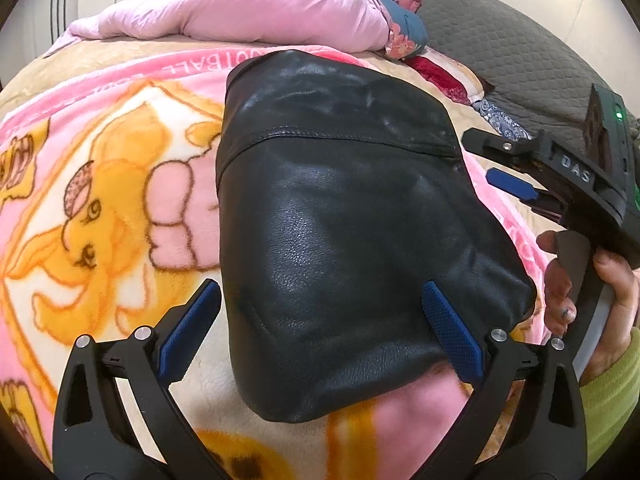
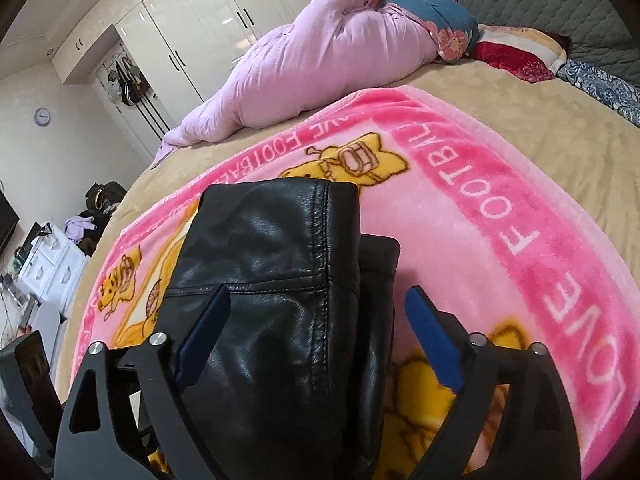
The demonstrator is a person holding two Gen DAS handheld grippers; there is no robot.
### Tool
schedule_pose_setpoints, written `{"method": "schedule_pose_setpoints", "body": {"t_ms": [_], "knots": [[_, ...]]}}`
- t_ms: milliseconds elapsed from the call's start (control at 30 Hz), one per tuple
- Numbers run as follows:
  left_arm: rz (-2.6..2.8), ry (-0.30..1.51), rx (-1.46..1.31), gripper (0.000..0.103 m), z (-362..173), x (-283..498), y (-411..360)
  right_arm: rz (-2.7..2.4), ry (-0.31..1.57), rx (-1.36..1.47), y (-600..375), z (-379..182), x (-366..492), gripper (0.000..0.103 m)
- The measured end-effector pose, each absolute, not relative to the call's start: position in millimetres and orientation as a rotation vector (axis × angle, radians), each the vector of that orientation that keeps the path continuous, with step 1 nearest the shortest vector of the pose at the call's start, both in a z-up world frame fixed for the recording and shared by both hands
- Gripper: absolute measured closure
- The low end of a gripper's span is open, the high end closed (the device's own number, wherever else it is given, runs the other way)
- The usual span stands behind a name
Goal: Fold large clothes
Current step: 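Lower the folded black jacket onto the blanket with the right gripper, then open the right gripper and withdraw it from the jacket bundle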
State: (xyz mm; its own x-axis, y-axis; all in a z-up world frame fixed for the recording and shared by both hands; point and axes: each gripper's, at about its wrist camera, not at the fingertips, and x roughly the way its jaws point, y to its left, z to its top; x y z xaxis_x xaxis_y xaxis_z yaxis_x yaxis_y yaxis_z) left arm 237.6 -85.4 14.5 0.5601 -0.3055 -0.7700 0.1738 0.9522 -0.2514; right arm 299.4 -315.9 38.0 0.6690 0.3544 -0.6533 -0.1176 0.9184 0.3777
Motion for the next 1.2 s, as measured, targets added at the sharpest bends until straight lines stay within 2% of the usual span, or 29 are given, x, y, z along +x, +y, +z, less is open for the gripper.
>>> {"method": "schedule_pose_setpoints", "body": {"t_ms": [233, 1200], "knots": [[-0.260, 0.934, -0.174, 0.009, 21, 235, -80, 0.252, 0.791, 0.282, -315, 44, 288, 0.006], [-0.174, 0.875, -0.165, 0.009, 49, 222, -54, 0.283, 0.779, 0.211, -300, 66, 259, 0.005]]}}
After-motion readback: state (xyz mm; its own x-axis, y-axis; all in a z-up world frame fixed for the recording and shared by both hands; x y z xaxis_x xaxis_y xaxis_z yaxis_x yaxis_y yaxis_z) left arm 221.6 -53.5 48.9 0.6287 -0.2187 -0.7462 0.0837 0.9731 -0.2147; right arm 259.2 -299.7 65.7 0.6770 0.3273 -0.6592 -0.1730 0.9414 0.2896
